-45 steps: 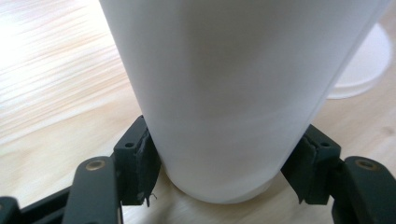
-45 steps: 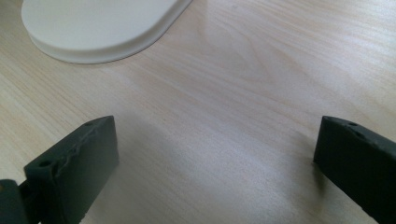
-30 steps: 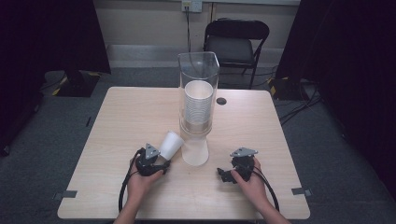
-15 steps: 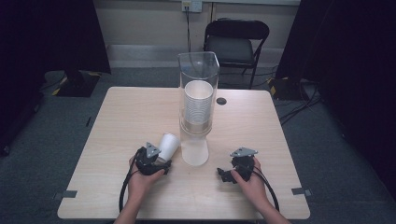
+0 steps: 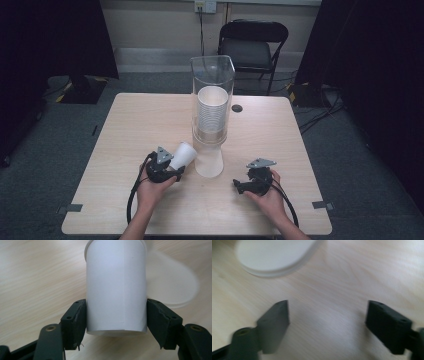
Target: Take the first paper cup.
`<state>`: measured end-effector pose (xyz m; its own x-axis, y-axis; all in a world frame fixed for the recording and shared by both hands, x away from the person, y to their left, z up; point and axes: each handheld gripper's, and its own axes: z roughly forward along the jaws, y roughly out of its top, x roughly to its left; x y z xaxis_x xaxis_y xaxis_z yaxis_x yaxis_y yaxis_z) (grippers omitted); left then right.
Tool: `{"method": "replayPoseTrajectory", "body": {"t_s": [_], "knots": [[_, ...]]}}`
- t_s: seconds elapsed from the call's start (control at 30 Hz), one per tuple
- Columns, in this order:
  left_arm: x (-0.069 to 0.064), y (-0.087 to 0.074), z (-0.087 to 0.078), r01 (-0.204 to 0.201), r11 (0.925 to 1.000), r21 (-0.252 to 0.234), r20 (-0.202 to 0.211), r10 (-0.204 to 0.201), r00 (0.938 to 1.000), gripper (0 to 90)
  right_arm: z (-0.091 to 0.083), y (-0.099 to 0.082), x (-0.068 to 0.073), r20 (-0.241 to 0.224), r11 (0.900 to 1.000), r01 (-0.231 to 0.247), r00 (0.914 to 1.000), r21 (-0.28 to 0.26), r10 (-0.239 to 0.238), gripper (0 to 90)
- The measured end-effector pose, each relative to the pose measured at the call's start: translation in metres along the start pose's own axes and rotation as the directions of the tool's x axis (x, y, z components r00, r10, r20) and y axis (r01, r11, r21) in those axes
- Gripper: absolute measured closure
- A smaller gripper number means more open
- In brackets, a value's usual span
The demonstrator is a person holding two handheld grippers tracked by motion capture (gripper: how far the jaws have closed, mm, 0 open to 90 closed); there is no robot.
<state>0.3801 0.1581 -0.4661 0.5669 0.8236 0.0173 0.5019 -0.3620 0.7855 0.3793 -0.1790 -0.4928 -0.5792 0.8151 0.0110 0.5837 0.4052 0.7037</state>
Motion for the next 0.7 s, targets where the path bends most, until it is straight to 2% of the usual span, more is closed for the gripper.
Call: {"method": "replayPoseTrajectory", "body": {"t_s": [0.03, 0.07, 0.13, 0.2, 0.23, 0.27, 0.33, 0.37, 0.4, 0.43, 0.47, 0.53, 0.57, 0.6, 0.63, 0.67, 0.7], "knots": [[-0.004, 0.001, -0.004, -0.004, 0.9999, -0.014, 0.018, 0.005, 0.9998, 34.7, -0.003, 0.002, 0.001, -0.019, 0.9996, 0.009, 0.9998, -0.026, -0.009, 20.3], [-0.009, 0.002, -0.007, -0.019, 0.9992, -0.036, 0.053, 0.021, 0.9984, 34.7, -0.003, 0.002, 0.001, -0.019, 0.9996, 0.009, 0.9998, -0.026, -0.009, 20.3], [-0.019, 0.002, -0.01, -0.045, 0.9982, -0.039, 0.09, 0.049, 0.9948, 34.6, -0.014, 0.009, 0.003, -0.082, 0.9979, 0.008, 0.9965, -0.064, -0.013, 22.3], [-0.029, 0.001, -0.008, -0.061, 0.9971, -0.045, 0.134, 0.066, 0.9887, 34.6, -0.023, 0.016, 0.006, -0.143, 0.9942, 0.03, 0.9888, -0.103, -0.044, 25.1], [-0.032, 0.001, -0.007, -0.072, 0.9962, -0.049, 0.143, 0.078, 0.9866, 34.5, -0.029, 0.021, 0.008, -0.181, 0.9913, 0.037, 0.9818, -0.127, -0.06, 25.4], [-0.037, 0.001, -0.004, -0.074, 0.9958, -0.054, 0.164, 0.082, 0.983, 34.5, -0.032, 0.023, 0.008, -0.199, 0.9891, 0.039, 0.9776, -0.142, -0.067, 26.3], [-0.045, 0.001, 0.003, -0.111, 0.9927, -0.047, 0.185, 0.118, 0.9757, 34.5, -0.04, 0.029, 0.011, -0.263, 0.9824, 0.033, 0.9614, -0.184, -0.082, 29.2], [-0.049, 0.002, 0.006, -0.108, 0.9928, -0.051, 0.201, 0.117, 0.9726, 34.5, -0.042, 0.031, 0.011, -0.283, 0.9812, 0.031, 0.9552, -0.19, -0.085, 31.8], [-0.053, 0.003, 0.01, -0.123, 0.9911, -0.051, 0.212, 0.131, 0.9684, 34.5, -0.043, 0.032, 0.011, -0.303, 0.9803, 0.032, 0.9486, -0.195, -0.091, 35.4], [-0.057, 0.005, 0.013, -0.129, 0.9901, -0.056, 0.226, 0.138, 0.9642, 34.4, -0.043, 0.033, 0.011, -0.317, 0.9794, 0.033, 0.9434, -0.199, -0.096, 35.6], [-0.059, 0.006, 0.015, -0.136, 0.9891, -0.057, 0.234, 0.145, 0.9612, 34.4, -0.043, 0.034, 0.01, -0.323, 0.9783, 0.028, 0.9418, -0.205, -0.094, 36.4], [-0.064, 0.009, 0.019, -0.136, 0.9888, -0.061, 0.245, 0.147, 0.9583, 34.4, -0.04, 0.034, 0.008, -0.348, 0.9802, 0.016, 0.9335, -0.197, -0.085, 38.1], [-0.067, 0.011, 0.021, -0.143, 0.9881, -0.057, 0.247, 0.153, 0.957, 34.4, -0.039, 0.034, 0.007, -0.35, 0.9805, 0.017, 0.9329, -0.196, -0.086, 42.2], [-0.069, 0.012, 0.023, -0.147, 0.9867, -0.069, 0.255, 0.16, 0.9536, 34.4, -0.038, 0.034, 0.007, -0.363, 0.9819, 0.019, 0.9279, -0.189, -0.087, 46.0], [-0.071, 0.013, 0.025, -0.15, 0.9859, -0.074, 0.265, 0.165, 0.95, 34.4, -0.037, 0.034, 0.007, -0.371, 0.9831, 0.02, 0.9246, -0.182, -0.087, 46.1], [-0.074, 0.015, 0.026, -0.158, 0.9848, -0.072, 0.268, 0.172, 0.948, 34.4, -0.035, 0.034, 0.007, -0.372, 0.983, 0.018, 0.9243, -0.183, -0.086, 46.4], [-0.075, 0.015, 0.027, -0.162, 0.9838, -0.077, 0.272, 0.177, 0.946, 34.4, -0.034, 0.035, 0.007, -0.364, 0.9844, 0.013, 0.9282, -0.176, -0.077, 46.6]]}}
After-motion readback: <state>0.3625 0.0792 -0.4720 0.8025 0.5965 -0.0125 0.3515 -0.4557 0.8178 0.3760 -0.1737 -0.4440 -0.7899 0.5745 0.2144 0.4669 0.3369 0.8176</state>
